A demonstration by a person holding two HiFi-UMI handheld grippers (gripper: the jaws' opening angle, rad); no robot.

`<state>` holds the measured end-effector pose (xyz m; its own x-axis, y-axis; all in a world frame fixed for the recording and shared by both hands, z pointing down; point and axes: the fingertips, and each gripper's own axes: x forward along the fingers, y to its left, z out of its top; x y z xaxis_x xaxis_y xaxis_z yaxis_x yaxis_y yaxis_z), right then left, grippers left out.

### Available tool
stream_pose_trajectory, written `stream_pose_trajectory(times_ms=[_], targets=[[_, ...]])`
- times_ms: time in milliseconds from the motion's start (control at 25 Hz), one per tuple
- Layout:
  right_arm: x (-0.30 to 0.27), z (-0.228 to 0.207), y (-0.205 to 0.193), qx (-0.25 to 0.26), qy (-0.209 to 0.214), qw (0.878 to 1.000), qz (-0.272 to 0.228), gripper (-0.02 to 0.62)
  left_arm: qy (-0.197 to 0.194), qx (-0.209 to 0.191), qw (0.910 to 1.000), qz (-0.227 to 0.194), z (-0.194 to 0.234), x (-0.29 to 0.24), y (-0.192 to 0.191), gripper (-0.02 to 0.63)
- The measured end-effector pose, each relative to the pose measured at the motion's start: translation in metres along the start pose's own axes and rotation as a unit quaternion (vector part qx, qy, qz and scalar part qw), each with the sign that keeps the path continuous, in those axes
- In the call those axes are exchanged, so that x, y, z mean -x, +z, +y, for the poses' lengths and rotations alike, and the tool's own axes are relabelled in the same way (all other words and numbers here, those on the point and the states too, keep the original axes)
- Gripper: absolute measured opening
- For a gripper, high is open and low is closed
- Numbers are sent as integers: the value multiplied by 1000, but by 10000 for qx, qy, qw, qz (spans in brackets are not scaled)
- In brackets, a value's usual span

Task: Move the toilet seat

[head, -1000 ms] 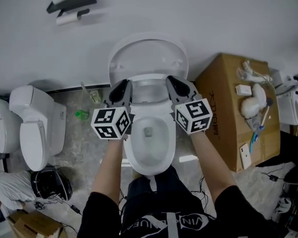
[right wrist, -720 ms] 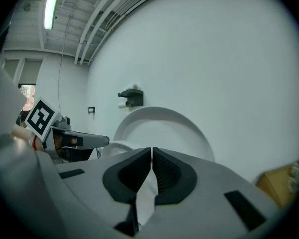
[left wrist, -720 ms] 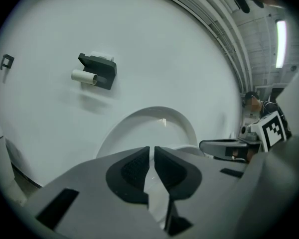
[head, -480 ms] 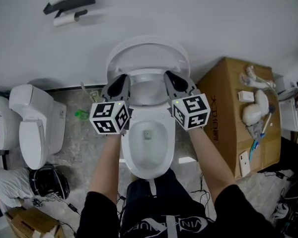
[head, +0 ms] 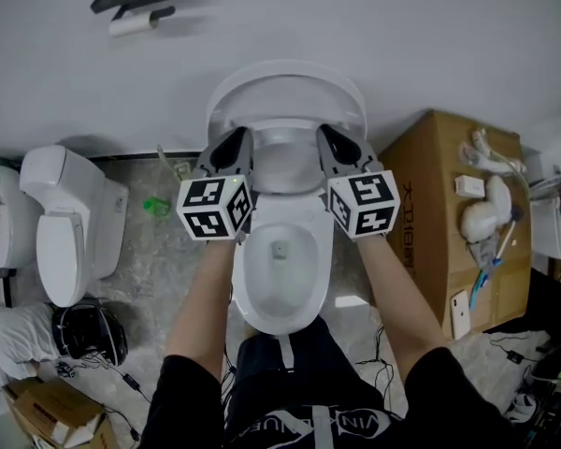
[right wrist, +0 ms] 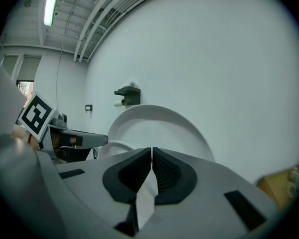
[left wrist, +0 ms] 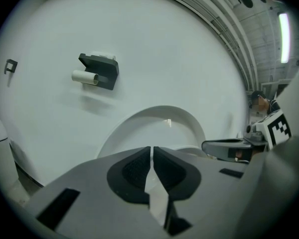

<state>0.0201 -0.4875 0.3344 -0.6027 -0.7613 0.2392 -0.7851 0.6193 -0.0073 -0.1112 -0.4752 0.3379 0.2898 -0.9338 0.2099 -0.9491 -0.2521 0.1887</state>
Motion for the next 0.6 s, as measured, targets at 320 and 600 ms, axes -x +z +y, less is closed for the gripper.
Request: stream_pose_trajectory(times_ms=[320,600], targets=[[9,8,6,99,456,9987,-208,-6,-102,-45,9998,-190,7,11,5,6],[31,23,19,55,561,9975,-432,0,-214,-393,9987,-253,1,35,18,5]])
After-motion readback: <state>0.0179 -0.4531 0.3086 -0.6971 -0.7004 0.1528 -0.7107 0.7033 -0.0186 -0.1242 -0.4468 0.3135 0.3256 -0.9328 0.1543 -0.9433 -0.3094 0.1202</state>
